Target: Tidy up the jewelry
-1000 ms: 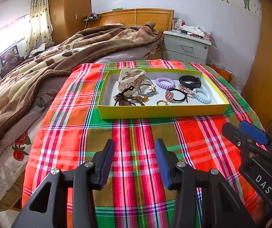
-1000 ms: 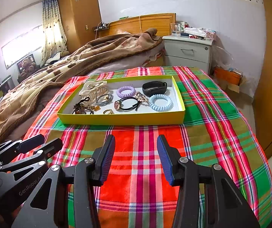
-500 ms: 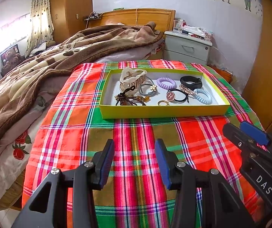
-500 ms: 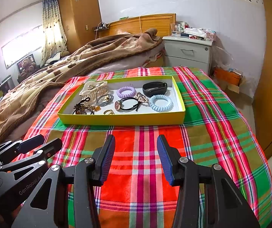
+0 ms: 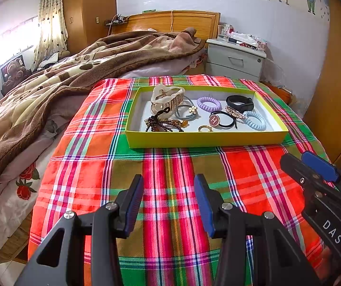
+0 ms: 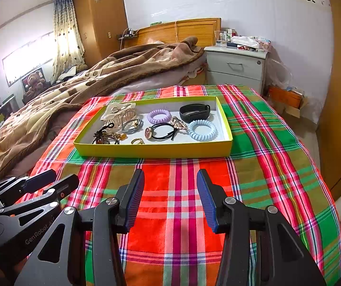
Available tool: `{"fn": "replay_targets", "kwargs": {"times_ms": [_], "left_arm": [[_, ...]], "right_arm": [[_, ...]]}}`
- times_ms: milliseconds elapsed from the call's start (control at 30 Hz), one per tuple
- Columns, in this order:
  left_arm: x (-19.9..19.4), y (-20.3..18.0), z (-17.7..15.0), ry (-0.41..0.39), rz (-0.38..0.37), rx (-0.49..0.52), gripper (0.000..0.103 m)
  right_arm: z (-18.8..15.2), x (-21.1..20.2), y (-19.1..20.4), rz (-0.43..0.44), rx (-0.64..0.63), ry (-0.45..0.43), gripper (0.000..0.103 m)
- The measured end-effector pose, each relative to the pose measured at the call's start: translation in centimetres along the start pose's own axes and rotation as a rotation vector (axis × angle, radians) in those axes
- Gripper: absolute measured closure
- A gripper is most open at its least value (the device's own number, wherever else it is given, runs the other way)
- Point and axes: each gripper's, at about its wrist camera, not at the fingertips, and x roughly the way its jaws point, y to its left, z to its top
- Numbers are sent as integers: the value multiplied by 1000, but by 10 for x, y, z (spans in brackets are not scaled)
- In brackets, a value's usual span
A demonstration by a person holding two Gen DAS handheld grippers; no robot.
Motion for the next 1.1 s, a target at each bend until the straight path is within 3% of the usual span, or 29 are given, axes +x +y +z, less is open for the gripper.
{"fn": "replay_targets", "kwargs": {"times_ms": [1100], "left_arm": [[1,0,1,4,6,-2,57]], "right_arm": [[1,-2,1,0,1,-3,57]]}}
